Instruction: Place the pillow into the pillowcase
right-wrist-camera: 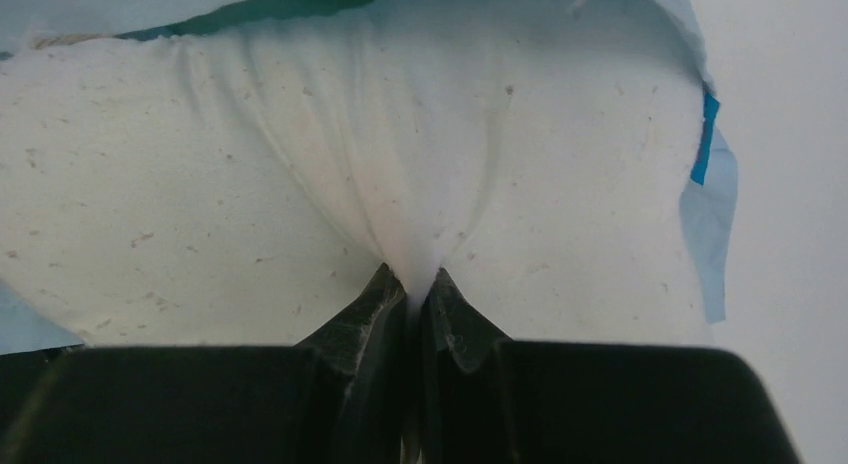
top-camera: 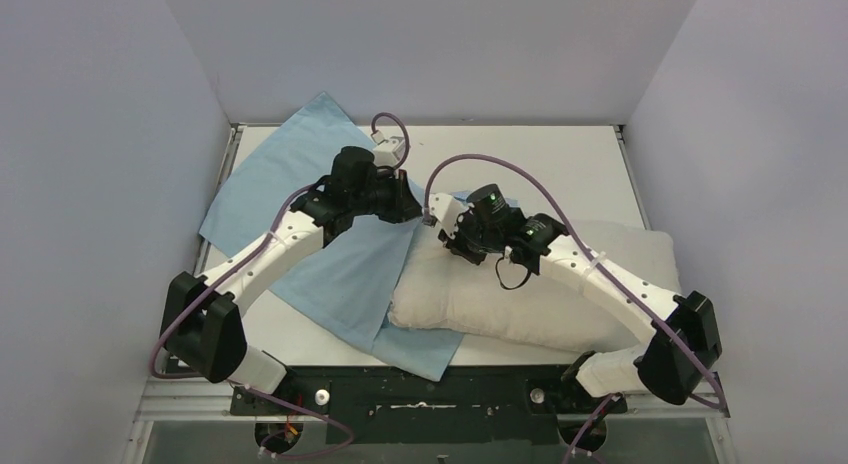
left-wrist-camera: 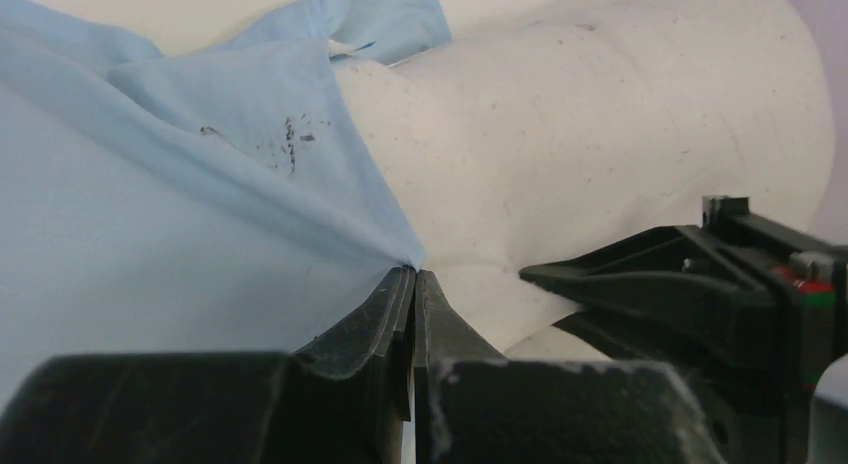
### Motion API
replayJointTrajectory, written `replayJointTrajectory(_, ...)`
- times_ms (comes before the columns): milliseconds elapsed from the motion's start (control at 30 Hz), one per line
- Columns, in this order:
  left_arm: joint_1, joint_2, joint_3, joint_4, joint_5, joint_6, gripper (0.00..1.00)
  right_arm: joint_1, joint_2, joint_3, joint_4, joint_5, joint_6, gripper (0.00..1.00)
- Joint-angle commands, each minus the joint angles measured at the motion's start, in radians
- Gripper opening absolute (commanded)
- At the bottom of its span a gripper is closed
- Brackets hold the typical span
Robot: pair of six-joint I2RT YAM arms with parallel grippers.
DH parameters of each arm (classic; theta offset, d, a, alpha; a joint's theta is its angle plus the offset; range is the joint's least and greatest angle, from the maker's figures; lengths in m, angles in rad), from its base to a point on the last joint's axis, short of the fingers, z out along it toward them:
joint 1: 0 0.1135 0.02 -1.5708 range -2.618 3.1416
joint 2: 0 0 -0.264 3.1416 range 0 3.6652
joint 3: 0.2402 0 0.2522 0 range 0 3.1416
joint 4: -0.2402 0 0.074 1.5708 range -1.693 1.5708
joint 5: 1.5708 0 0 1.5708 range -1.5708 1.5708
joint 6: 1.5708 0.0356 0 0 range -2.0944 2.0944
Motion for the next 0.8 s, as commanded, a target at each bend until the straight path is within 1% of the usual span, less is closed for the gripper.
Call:
replayJointTrajectory(0,0.012,-0.048,0.042,0.022,0.068,-0.032,0.0,0.068,-0.081,-0.043,0.22,-0.108,-0.096,0.0)
replayJointTrajectory(100,0.022,-0.041,0.053,0.005,0.081,-0.033,0.0,0.089,-0.094,-0.057,0.21,-0.153,-0.148,0.0)
replayJointTrajectory(233,0.029,-0.047,0.046,0.007,0.084,-0.036,0.0,0.088,-0.086,-0.05,0.222,-0.143,-0.175,0.0)
replayJointTrajectory(300,0.032,-0.05,0.044,0.008,0.093,-0.043,0.0,0.089,-0.066,-0.044,0.269,-0.066,-0.137,0.0)
replayJointTrajectory(400,0.034,-0.065,0.041,0.004,0.112,-0.061,0.0,0.075,-0.053,-0.095,0.409,0.143,-0.047,0.0)
replayJointTrajectory(433,0.035,-0.072,0.042,-0.002,0.117,-0.068,0.0,0.061,-0.053,-0.117,0.45,0.191,-0.022,0.0)
replayJointTrajectory(533,0.039,-0.1,0.045,-0.028,0.12,-0.092,0.0,0.055,-0.038,-0.163,0.507,0.356,0.018,0.0)
replayJointTrajectory(600,0.048,-0.116,0.042,-0.017,0.126,-0.121,0.0,0.061,-0.025,-0.19,0.552,0.443,0.059,0.0)
replayJointTrajectory(633,0.054,-0.12,0.04,-0.008,0.131,-0.139,0.0,0.061,-0.024,-0.206,0.578,0.455,0.084,0.0)
replayJointTrajectory(700,0.064,-0.12,0.04,-0.007,0.14,-0.149,0.0,0.062,-0.03,-0.245,0.669,0.419,0.098,0.0)
replayJointTrajectory(733,0.069,-0.122,0.041,-0.031,0.138,-0.138,0.04,0.061,-0.028,-0.257,0.712,0.408,0.115,0.0)
replayJointTrajectory(767,0.074,-0.127,0.04,-0.067,0.126,-0.118,0.12,0.06,-0.017,-0.252,0.726,0.404,0.13,0.0)
